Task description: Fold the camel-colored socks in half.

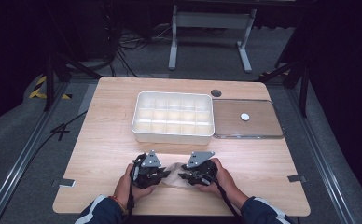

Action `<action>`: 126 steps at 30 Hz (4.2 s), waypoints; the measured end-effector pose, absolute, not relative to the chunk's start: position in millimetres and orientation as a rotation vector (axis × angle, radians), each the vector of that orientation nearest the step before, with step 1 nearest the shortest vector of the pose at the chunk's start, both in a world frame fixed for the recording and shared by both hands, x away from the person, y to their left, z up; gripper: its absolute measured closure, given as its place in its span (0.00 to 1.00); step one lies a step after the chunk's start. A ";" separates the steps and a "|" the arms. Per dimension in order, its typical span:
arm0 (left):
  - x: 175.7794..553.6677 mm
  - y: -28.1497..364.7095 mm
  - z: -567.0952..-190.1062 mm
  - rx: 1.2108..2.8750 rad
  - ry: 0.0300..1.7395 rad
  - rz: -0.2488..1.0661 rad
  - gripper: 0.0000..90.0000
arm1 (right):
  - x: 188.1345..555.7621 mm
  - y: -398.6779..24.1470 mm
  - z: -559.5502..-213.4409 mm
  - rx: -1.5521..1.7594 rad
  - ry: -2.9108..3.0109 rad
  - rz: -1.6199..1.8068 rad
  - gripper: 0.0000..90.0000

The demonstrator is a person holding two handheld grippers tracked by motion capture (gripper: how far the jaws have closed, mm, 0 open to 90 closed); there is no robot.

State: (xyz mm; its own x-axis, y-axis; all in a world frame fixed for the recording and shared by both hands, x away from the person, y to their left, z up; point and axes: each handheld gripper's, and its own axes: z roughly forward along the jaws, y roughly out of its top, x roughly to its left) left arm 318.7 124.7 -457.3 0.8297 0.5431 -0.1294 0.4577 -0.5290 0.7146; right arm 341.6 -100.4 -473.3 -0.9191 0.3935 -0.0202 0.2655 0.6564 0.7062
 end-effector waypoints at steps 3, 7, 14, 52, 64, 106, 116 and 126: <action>317.4 121.0 -455.0 2.209 0.703 0.142 0.93 | 342.2 -98.4 -473.3 0.532 2.695 1.107 0.74; 316.3 115.1 -452.7 2.190 0.687 0.138 0.93 | 343.8 -96.8 -474.1 0.528 2.689 1.114 0.73; 316.8 109.0 -454.2 2.218 0.675 0.155 0.93 | 345.3 -97.1 -474.8 0.533 2.662 1.109 0.62; 312.0 112.3 -449.7 2.202 0.663 0.206 0.94 | 341.5 -103.5 -472.0 0.467 2.658 1.068 0.89; 312.3 114.0 -449.0 2.183 0.691 0.211 0.93 | 346.0 -100.2 -467.4 0.474 2.644 1.121 0.77; 317.8 94.8 -448.6 2.138 0.705 0.203 0.93 | 357.9 -159.1 -469.8 0.694 2.700 1.091 0.64; 325.0 81.3 -444.3 2.112 0.720 0.220 0.92 | 357.6 -157.9 -469.6 0.667 2.703 1.079 0.66; 327.6 56.0 -457.5 2.137 0.720 0.201 0.92 | 358.1 -158.3 -469.3 0.692 2.689 1.071 0.59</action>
